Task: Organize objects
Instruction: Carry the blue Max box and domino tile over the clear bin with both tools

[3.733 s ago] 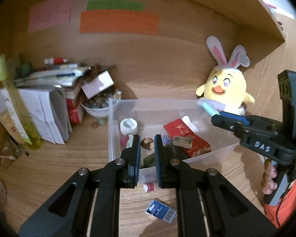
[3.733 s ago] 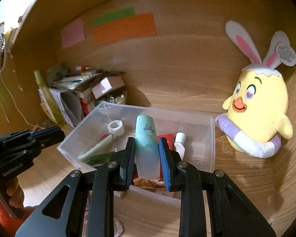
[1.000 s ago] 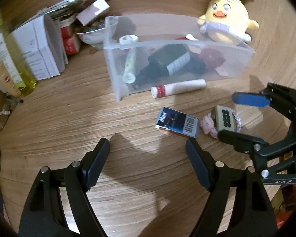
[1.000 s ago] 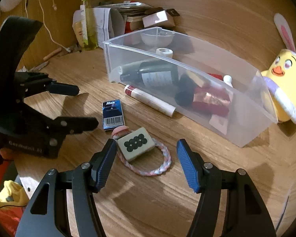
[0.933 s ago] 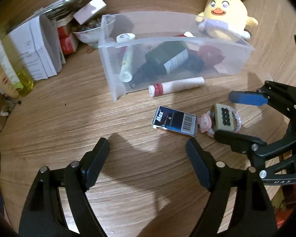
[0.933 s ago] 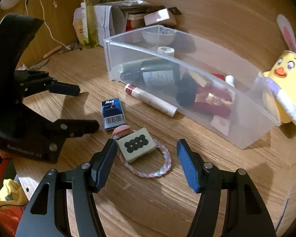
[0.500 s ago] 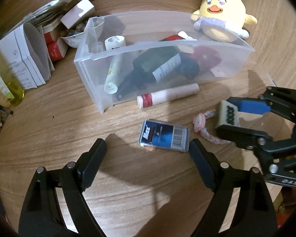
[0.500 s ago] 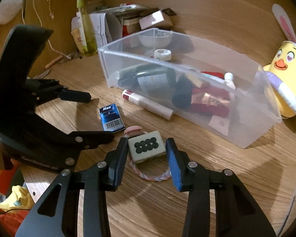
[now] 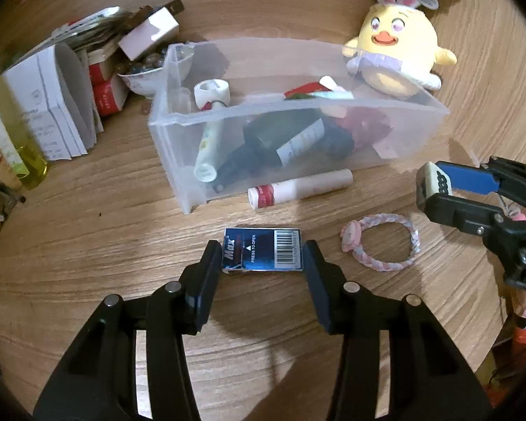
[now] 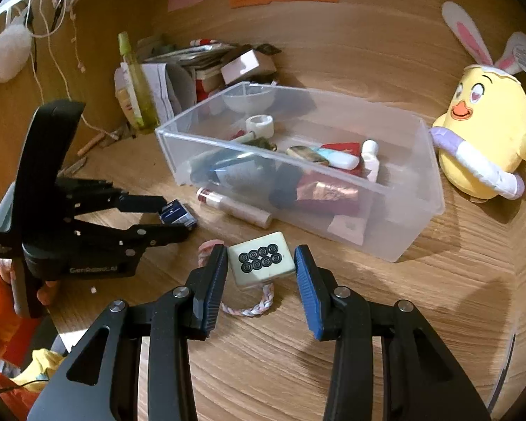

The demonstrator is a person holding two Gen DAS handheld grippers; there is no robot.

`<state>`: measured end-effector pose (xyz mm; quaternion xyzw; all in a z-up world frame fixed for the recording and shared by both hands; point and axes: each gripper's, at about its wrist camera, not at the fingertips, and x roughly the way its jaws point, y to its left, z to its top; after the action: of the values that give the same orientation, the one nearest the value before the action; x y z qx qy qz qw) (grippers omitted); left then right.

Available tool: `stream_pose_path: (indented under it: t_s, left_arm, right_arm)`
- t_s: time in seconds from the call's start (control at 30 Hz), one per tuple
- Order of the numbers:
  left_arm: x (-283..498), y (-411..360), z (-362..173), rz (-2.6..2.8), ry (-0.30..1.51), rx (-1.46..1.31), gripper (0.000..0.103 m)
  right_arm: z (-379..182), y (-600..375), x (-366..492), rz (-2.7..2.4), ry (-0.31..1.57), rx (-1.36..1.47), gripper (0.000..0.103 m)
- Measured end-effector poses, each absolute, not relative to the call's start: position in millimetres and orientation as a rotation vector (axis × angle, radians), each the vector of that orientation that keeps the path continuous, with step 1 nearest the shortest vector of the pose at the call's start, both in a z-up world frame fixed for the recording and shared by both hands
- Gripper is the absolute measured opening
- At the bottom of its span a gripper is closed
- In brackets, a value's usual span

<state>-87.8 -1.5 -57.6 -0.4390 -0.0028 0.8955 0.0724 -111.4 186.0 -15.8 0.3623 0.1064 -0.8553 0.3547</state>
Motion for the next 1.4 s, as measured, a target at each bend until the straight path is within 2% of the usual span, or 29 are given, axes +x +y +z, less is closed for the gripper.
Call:
stream_pose_path:
  t_s: [0.73, 1.4]
  left_arm:
    - [-63.6, -5.2, 17.7, 2.864, -0.069, -0.987, 0.047]
    - [-89.3, -13.8, 52.2, 2.949, -0.174, -0.826, 0.047]
  right_arm:
    - [29.5, 207.2, -126.7, -2.341, 0.161, 0.803, 0.036]
    - [67.4, 198.0, -155.0, -2.415, 0.132, 0.697, 0.036]
